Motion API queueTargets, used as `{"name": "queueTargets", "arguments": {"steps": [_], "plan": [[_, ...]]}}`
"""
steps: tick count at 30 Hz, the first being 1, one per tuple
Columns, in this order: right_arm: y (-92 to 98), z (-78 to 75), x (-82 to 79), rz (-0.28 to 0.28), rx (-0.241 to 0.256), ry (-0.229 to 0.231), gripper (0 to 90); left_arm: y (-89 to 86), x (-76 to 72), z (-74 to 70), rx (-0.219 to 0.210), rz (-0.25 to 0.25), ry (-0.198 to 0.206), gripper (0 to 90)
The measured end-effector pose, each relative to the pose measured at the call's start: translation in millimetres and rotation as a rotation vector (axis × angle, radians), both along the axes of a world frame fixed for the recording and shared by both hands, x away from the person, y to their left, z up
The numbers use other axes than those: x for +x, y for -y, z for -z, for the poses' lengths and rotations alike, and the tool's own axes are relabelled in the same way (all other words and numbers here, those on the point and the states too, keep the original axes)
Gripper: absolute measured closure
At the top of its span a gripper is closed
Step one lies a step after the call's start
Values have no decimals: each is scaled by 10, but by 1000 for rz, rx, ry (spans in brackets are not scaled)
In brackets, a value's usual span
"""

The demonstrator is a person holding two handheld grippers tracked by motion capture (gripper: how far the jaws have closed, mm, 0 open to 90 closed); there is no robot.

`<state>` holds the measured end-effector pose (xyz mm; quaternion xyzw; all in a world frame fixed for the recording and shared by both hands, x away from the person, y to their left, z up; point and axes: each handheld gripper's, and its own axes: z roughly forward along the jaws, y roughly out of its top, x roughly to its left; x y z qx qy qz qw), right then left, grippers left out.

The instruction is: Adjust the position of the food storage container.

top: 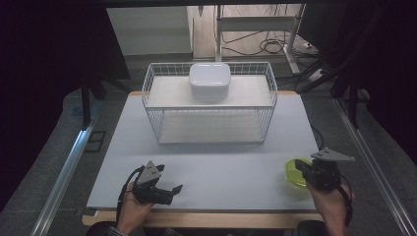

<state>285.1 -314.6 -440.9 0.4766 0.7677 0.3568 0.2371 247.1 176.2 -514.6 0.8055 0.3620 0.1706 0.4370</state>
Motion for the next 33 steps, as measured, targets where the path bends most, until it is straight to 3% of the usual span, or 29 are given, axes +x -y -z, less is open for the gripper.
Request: {"name": "queueTargets", "arguments": {"steps": [10, 19, 24, 33], "plan": [[457, 46, -28, 147, 6, -8, 893, 19, 3, 10, 9, 6, -4, 51], [626, 188, -13, 220, -40, -47, 894, 25, 1, 16, 22, 14, -4, 51], [672, 248, -4, 227, -32, -79, 894, 33, -2, 16, 22, 16, -4, 51], [564, 290, 10, 197, -9, -107, 893, 45, -2, 22, 30, 21, -5, 51]]}}
